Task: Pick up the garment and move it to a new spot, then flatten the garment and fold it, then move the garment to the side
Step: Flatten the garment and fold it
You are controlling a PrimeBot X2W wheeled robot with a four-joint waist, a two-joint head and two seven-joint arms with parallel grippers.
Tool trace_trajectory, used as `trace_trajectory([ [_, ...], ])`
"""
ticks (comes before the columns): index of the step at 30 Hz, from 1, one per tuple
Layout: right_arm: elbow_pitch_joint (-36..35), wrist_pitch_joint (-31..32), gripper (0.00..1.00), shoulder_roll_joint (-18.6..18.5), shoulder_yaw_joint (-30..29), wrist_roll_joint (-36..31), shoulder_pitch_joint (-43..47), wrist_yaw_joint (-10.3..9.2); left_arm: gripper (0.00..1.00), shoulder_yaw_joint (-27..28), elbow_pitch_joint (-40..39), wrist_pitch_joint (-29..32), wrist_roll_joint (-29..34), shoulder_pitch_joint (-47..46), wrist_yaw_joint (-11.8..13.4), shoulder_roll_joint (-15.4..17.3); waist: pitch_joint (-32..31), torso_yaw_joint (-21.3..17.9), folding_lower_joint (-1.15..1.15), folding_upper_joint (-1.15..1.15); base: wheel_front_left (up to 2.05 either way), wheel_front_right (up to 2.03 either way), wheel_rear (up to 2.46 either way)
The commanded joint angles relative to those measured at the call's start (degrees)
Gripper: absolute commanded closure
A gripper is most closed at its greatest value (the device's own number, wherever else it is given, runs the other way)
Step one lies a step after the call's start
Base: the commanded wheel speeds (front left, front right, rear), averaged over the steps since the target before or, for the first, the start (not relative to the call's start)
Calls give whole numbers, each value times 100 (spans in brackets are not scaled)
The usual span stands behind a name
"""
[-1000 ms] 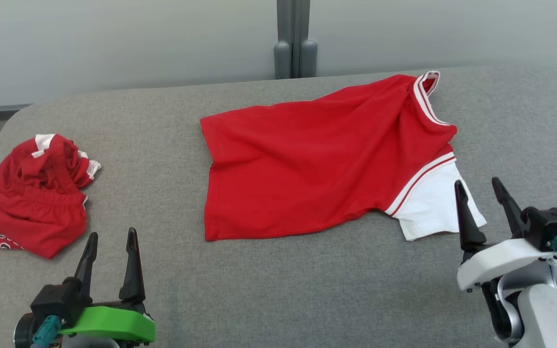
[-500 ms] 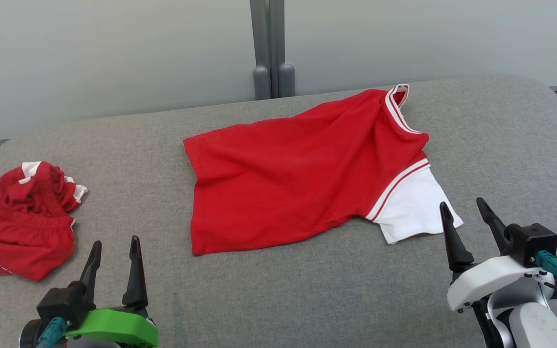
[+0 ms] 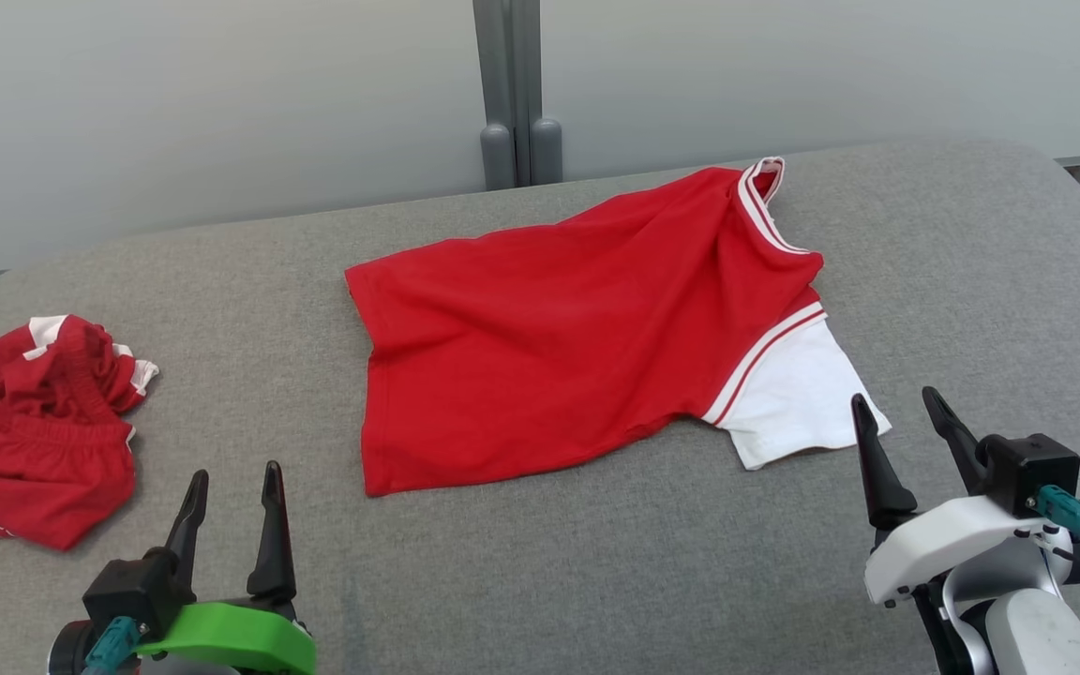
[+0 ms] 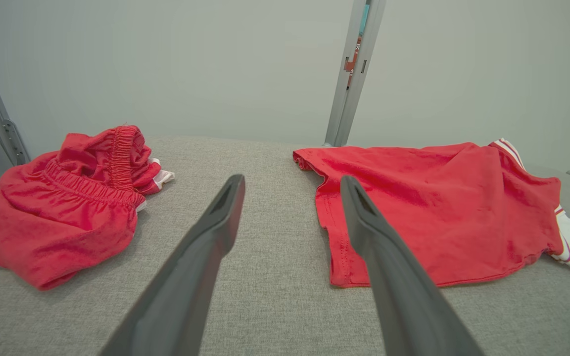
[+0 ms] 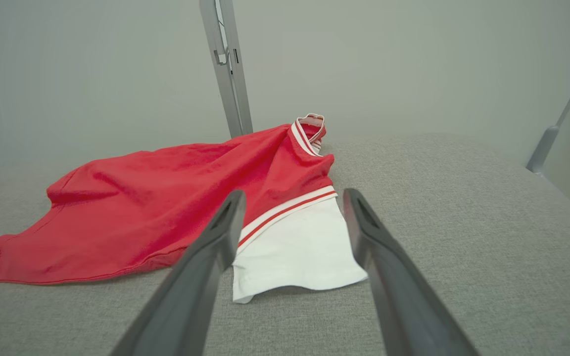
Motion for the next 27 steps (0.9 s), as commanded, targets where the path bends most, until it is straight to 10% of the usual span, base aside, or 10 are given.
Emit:
trace_trajectory([
  [1,-40,-4,0,-11,-22,-14,30,-4,0,11,22,-1,-27,10,-6,8,10,0,0,0,0,0,0],
  [27,3359,1577,0,-237,-609,-158,-2677,-4,0,-1353,3012,1290,-798,-2167,172,-18,1253,58,0,0,0,0,0],
])
